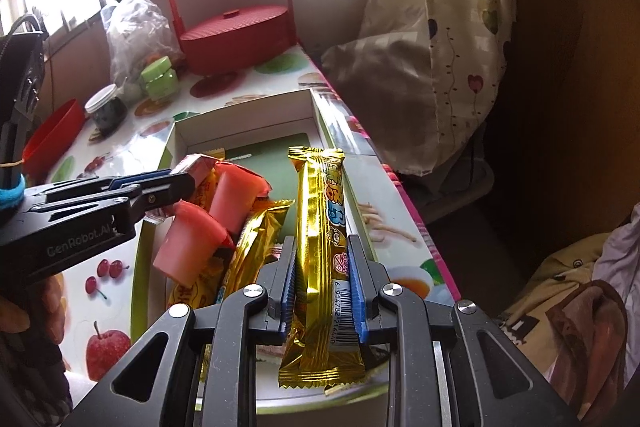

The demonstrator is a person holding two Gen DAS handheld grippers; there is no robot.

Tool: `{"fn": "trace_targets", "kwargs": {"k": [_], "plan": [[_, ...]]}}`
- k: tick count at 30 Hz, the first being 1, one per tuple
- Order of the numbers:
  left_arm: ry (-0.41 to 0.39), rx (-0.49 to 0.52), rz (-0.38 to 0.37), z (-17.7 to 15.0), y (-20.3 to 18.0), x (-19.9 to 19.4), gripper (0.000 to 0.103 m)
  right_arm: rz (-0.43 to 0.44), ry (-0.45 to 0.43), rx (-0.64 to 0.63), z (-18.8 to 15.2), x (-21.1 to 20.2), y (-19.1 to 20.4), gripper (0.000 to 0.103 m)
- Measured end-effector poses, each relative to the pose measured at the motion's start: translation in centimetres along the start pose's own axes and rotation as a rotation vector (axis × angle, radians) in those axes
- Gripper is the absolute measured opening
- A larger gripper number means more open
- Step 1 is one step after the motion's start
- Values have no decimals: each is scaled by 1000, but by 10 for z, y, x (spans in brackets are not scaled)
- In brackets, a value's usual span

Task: Organize snacks
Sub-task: 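Lower the gold bar into the box with the right gripper while the left gripper releases the milk candy there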

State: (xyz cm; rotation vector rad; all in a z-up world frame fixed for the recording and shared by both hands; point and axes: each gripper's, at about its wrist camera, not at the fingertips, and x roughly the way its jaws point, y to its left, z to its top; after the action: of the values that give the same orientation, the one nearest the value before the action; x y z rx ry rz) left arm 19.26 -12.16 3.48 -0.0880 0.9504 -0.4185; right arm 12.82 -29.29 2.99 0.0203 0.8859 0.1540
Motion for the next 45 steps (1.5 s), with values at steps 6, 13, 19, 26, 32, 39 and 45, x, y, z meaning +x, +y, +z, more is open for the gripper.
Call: {"fn": "trace_targets", "kwargs": {"k": [6,13,19,26,32,39,45], "plan": [[2,-13,-17,1,2,2,22,18,9,18,4,6,-3,22],[9,-24,-18,0,4,3,24,43,2,26,5,7,-2,25],[2,-29,-25,-2,5,-1,31,49,-5,36,7,8,-1,28],[-8,-30,-15,-5,2,-7,34,43,-20,45,5,4,0,36],[-25,-21,-12,-6,-3,-17,47,42,-47,71,1,-7,1,43],[-32,-10,-7,-13,-9,-27,47,39,-73,107,-6,-20,-1,48],[-36,-1,5,-24,-14,-40,54,28,-79,124,-13,-27,-1,49]]}}
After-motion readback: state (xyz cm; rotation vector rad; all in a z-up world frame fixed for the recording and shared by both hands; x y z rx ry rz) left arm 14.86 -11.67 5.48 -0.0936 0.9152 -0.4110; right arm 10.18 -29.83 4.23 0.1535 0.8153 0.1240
